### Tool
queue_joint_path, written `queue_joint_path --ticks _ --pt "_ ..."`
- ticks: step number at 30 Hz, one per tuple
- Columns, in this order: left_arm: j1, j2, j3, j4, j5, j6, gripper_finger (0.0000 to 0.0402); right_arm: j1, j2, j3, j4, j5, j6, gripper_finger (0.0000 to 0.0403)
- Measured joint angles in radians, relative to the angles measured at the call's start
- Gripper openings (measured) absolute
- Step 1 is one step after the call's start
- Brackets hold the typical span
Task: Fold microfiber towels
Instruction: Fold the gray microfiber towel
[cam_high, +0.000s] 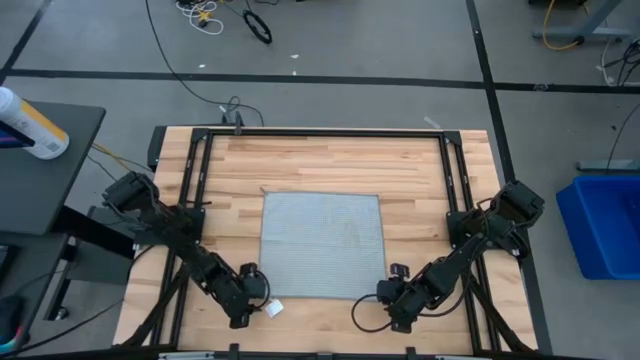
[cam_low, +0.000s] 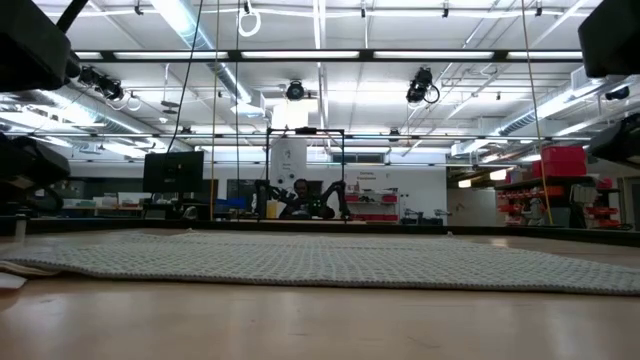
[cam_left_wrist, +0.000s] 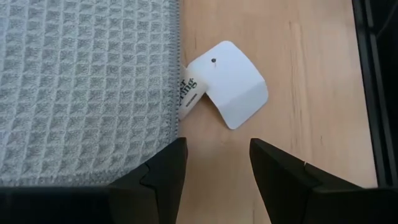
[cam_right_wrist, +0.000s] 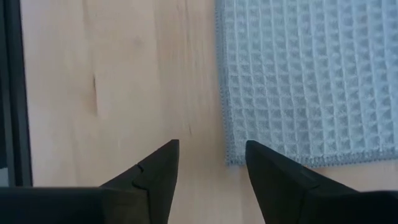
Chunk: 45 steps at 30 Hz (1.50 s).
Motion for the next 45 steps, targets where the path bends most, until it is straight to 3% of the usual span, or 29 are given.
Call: queue_joint_path --ticks 6,13,24,33,45 --pt "0.008 -0.012 0.024 -0.061 0.011 0.025 0.0188 -0.027 0.0 0.048 -0.053 -0.015 -0.043 0.0214" --pt "0.009 -0.035 0.118 -0.224 -0.024 0.083 0.0188 -0.038 0.0 0.086 -0.106 -0.024 -0.076 0.0196" --pt "0.032 -0.027 0.065 -0.167 0.005 0.067 0.0188 -0.042 0.0 0.087 -0.129 -0.018 -0.071 0.0217" --pt "0.032 -0.027 0.064 -0.17 -0.023 0.066 0.0188 -0.043 0.038 0.088 -0.111 -0.016 -0.066 0.0201" --pt "0.032 0.007 0.066 -0.168 -0.029 0.051 0.0188 -0.042 0.086 0.087 -0.102 -0.019 -0.048 0.0216"
